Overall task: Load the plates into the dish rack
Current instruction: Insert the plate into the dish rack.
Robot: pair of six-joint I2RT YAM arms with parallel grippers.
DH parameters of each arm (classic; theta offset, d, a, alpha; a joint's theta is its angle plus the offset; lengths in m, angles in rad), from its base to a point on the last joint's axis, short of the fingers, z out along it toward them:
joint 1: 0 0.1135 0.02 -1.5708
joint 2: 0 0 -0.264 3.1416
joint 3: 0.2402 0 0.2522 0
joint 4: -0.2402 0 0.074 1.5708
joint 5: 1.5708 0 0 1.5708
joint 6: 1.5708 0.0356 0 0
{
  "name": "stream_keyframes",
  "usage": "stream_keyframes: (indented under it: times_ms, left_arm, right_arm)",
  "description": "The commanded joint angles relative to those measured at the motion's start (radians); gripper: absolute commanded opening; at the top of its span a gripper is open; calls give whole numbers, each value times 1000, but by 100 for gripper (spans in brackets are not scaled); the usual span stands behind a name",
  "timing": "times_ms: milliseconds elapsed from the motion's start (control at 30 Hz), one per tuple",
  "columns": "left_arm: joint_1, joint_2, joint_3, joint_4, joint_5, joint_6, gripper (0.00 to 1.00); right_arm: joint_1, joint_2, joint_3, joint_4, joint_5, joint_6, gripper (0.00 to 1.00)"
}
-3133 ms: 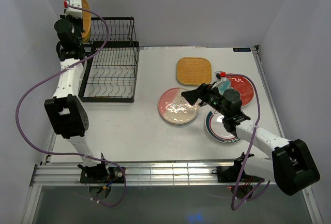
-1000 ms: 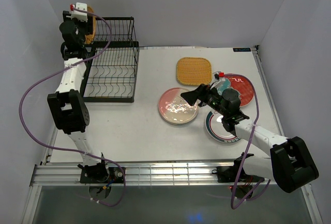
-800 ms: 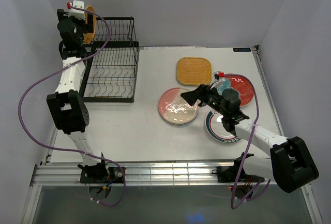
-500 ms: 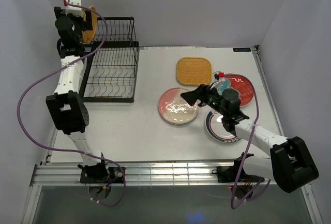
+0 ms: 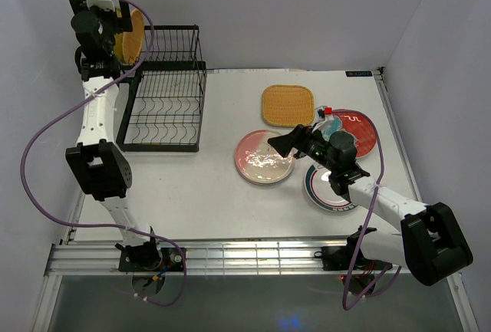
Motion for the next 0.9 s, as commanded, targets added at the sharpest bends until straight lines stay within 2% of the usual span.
stream_keyframes:
  times_ms: [0, 233, 300, 467, 667, 867]
  left_arm:
    - [7, 5, 40, -53, 25, -4, 98]
    - [7, 94, 170, -177, 48, 10, 92]
    - [7, 76, 139, -159, 43, 10, 92]
    - [11, -35, -26, 19, 40, -21, 80]
    - [13, -142, -147, 146, 0, -65, 78]
    - [13, -206, -212, 154, 56, -121, 76]
  right_arm:
    - [2, -7, 33, 18, -9, -17, 95]
    - [2, -4, 36, 16, -11, -18, 95]
    - [2, -4, 38, 16, -11, -17, 95]
    - [3, 1, 38, 13, -11, -17, 95]
    - [3, -1, 38, 13, -13, -17, 95]
    - [2, -1, 39, 11, -16, -17, 95]
